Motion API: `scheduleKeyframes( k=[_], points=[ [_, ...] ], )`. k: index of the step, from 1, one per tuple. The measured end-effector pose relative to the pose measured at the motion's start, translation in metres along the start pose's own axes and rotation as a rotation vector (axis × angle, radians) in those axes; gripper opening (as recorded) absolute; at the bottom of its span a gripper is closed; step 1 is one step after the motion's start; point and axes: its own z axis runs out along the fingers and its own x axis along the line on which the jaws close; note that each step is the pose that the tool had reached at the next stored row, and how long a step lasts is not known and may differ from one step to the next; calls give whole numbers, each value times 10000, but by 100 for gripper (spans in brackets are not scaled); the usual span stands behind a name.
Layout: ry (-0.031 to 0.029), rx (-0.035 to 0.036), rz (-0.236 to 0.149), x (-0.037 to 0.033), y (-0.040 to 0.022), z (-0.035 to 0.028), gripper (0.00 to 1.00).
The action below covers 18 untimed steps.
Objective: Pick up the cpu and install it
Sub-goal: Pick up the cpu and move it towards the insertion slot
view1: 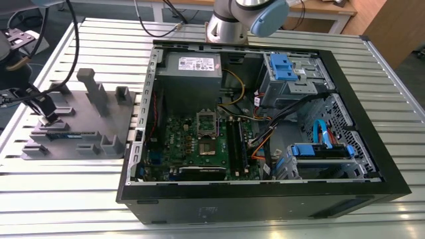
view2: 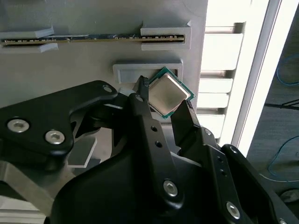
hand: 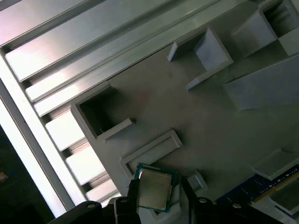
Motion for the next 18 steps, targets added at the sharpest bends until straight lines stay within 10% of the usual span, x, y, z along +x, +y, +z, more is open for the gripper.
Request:
scheduleKeyframes(
  k=[8,18],
  points=[
    [-27,48,1015,1,0,11,47],
    [-28,50,1053,1,0,11,55]
  ],
)
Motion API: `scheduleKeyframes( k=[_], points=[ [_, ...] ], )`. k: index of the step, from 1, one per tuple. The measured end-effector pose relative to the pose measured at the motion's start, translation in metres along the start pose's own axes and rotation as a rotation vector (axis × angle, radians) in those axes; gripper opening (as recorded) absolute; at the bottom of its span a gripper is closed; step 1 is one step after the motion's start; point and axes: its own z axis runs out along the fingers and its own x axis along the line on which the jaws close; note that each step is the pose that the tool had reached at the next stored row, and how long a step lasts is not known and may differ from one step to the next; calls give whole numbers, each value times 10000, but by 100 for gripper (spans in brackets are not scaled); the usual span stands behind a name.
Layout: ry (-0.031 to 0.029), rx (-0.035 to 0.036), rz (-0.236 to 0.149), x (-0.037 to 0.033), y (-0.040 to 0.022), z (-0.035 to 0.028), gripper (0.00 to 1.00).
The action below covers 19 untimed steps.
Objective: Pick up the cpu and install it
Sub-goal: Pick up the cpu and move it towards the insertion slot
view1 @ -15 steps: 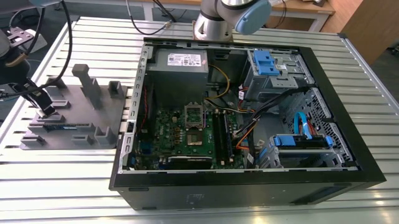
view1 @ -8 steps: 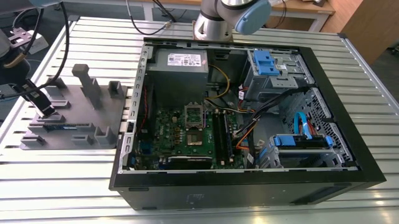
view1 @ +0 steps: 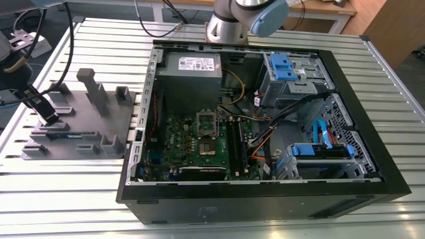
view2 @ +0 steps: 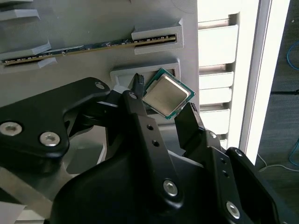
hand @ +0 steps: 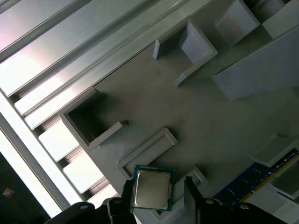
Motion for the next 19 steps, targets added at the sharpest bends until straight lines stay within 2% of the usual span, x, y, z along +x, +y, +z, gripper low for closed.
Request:
scheduleKeyframes(
  k=[2,6,19],
  points=[
    [-3,-4,36,0,0,9,55],
    [-9,19,415,2,-1,29,55],
    [-2,9,444,16,-5,74,55]
  ],
)
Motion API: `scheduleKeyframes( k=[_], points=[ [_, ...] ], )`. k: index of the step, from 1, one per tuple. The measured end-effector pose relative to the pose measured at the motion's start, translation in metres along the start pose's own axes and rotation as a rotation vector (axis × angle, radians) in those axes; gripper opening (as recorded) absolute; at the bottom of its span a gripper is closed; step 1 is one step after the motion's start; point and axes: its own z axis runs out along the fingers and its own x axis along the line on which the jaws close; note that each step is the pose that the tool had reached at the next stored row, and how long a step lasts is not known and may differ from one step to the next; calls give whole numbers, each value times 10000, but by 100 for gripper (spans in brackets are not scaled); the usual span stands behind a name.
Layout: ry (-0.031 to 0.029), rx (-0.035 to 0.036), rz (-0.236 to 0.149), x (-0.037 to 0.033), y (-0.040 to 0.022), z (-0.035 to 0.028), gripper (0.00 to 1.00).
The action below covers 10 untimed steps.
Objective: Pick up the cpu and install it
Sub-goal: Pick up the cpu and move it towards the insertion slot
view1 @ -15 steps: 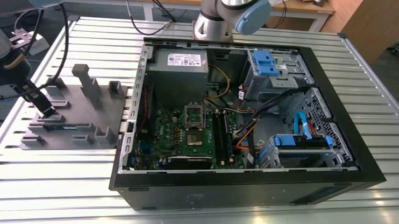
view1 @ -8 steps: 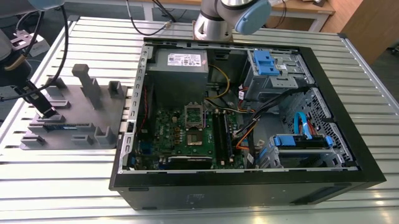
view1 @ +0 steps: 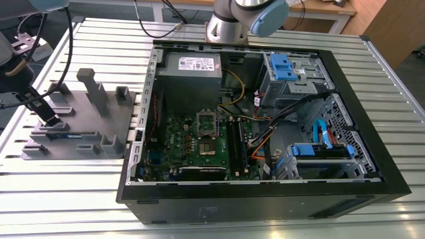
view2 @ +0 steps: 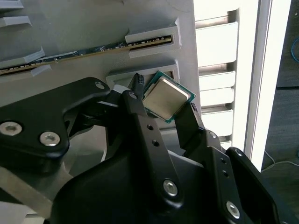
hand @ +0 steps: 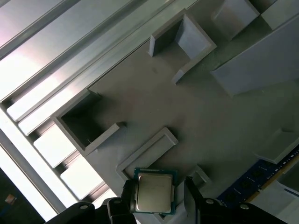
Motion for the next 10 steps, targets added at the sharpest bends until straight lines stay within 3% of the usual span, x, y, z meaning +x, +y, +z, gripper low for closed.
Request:
scheduleKeyframes(
  k=[10],
  points=[
    [4,-3,1,22,5,1,55]
  ],
)
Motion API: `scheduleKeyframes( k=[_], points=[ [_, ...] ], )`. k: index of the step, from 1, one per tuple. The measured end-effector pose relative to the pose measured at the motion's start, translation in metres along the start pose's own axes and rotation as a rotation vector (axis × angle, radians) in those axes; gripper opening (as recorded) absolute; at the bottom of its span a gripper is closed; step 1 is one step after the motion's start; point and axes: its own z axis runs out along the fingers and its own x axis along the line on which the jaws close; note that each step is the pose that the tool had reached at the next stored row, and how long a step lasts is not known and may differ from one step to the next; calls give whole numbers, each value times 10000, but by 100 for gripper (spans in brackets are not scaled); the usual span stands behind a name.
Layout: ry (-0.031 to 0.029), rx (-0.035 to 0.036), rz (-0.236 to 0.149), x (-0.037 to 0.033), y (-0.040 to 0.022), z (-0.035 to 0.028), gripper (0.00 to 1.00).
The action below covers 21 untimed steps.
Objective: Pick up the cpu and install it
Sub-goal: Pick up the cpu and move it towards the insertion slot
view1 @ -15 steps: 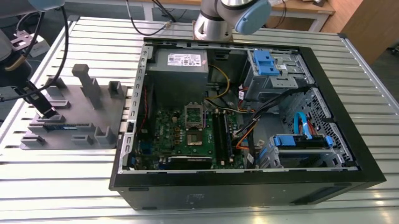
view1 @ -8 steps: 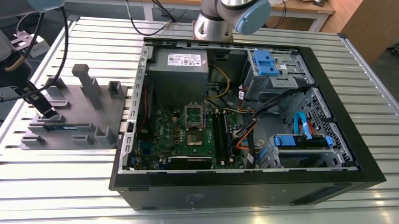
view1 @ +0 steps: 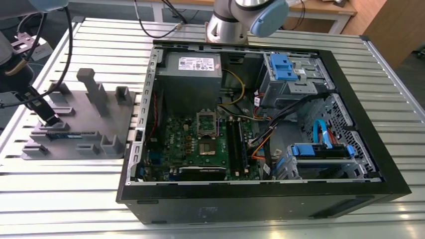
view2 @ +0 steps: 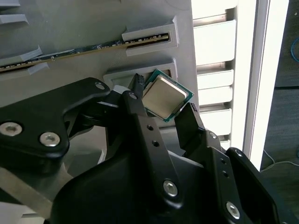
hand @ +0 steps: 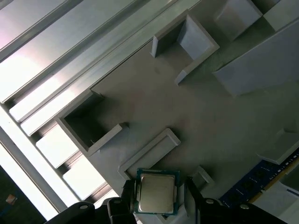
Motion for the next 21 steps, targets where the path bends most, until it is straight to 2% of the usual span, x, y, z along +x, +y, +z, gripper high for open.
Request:
scheduleKeyframes(
  k=[9,18,21],
  points=[
    [3,6,1,28,-16,36,55],
    [0,0,1,28,-16,40,55],
    [17,-27,4,28,-15,37,55]
  ],
)
